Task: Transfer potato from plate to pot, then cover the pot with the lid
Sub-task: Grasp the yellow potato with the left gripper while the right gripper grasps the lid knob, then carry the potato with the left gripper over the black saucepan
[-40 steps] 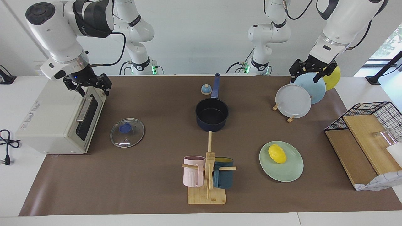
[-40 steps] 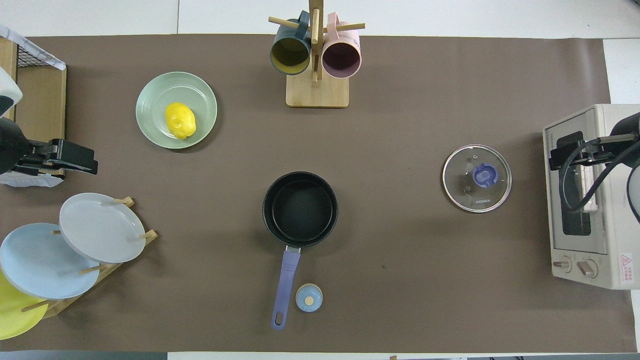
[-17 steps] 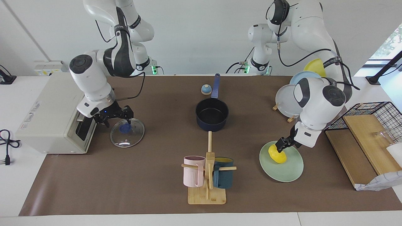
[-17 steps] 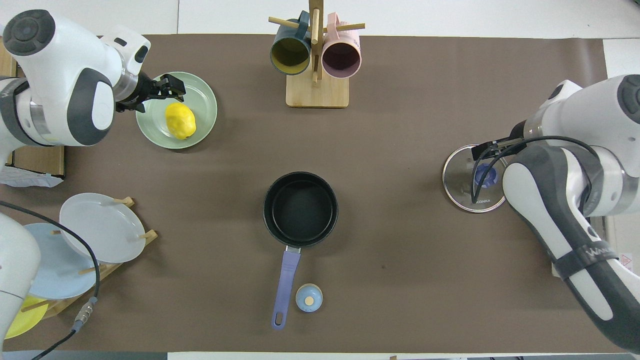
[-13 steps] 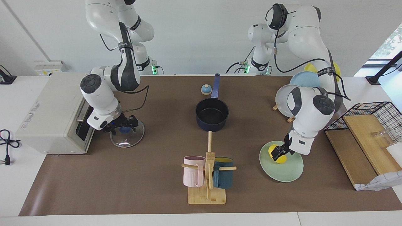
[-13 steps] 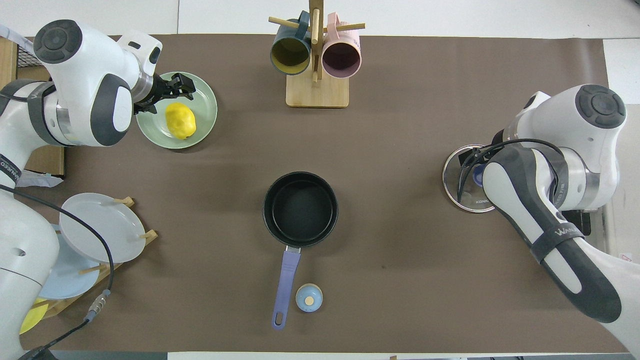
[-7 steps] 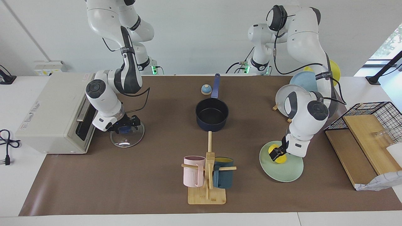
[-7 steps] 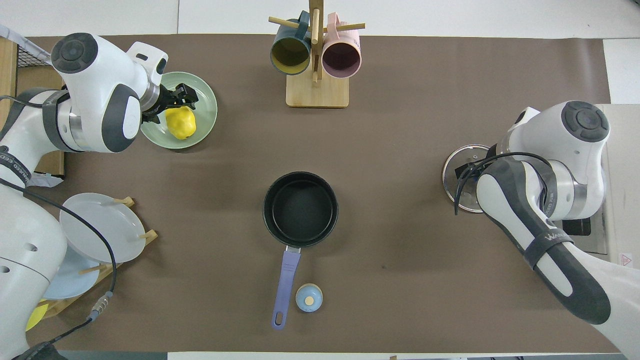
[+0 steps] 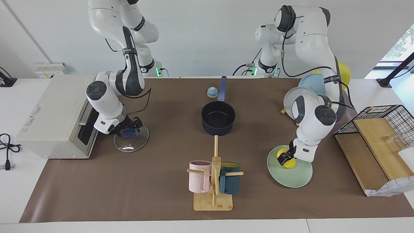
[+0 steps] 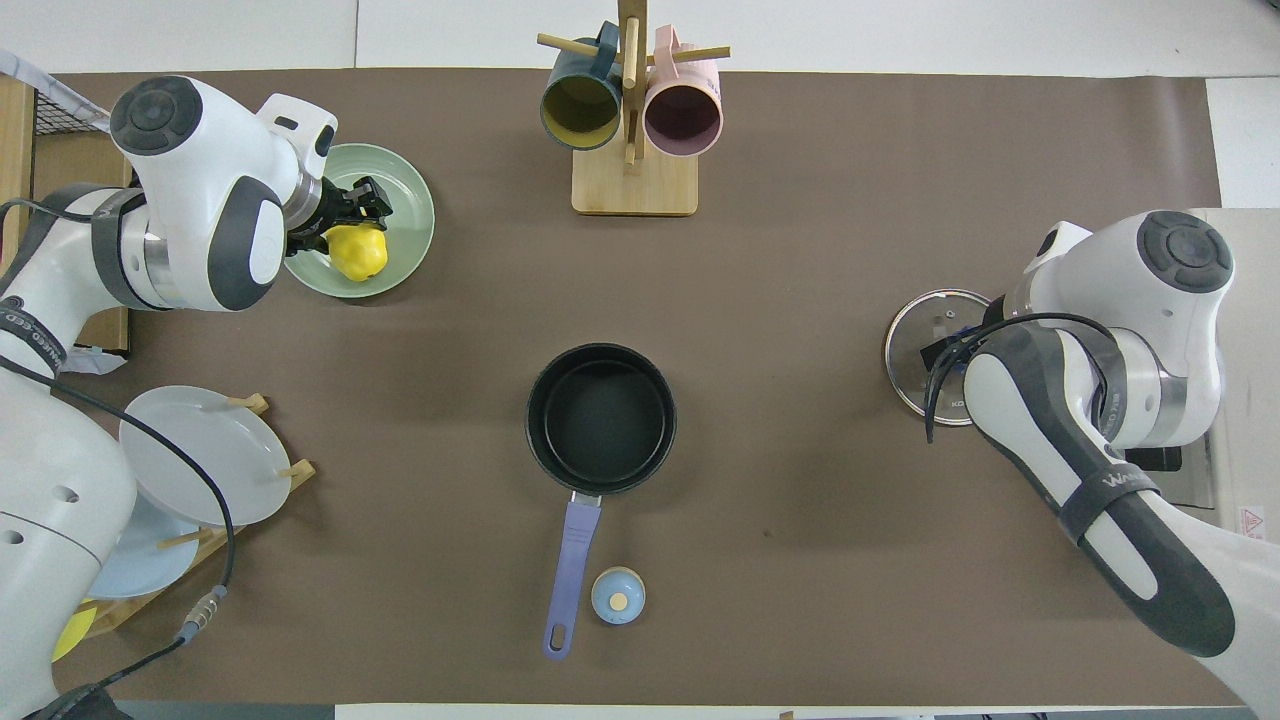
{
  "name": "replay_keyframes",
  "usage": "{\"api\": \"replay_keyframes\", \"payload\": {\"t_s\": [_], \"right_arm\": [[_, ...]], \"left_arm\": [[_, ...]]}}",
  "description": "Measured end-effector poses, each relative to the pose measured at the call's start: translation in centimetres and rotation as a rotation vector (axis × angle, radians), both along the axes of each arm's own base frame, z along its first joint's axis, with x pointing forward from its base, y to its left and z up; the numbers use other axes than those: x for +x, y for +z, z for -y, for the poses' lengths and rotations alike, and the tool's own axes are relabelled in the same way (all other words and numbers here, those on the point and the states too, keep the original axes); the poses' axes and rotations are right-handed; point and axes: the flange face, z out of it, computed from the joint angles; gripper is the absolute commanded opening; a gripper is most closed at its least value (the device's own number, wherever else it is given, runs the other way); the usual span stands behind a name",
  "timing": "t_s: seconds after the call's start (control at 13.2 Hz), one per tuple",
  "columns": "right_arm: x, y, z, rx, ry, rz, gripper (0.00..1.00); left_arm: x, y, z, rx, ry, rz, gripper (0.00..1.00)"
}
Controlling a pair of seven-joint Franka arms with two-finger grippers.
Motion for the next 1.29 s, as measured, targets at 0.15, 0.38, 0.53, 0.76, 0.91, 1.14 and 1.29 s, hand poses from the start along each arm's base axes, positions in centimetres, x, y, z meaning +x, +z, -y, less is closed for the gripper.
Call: {"api": "replay_keyframes", "payload": {"t_s": [0.15,0.38,0.53,0.76,0.91,1.14,1.29], "right_arm": [[0.0,0.0,-0.1,0.0,0.001,-0.001,0.71],[0.0,0.2,-0.2,0.001,0.004,0.001,0.4],[-0.1,0.3,-0.3,0.001,0.006,-0.008,0.29],[0.7,1.8,-0.5,0.002,0.01,-0.011,0.24],[1.7,4.5,-1.1,0.003,0.021,-0.022,0.11],[2.8,10.5,-2.4,0.005,0.043,-0.046,0.0],[3.1,13.4,-2.5,0.006,0.045,-0.047,0.0]], "left_arm": [[0.1,0.3,0.0,-0.001,0.0,0.006,0.0],[0.6,2.1,0.1,-0.003,-0.001,0.017,0.0],[0.4,7.2,0.7,-0.008,-0.009,0.005,0.0],[-3.6,17.0,5.5,-0.07,-0.051,0.005,0.0],[-7.7,20.4,11.4,-0.082,-0.076,-0.001,0.0],[-14.5,18.3,20.3,-0.064,-0.157,-0.045,0.0],[-18.3,15.3,23.8,-0.068,-0.218,-0.027,0.0]]}}
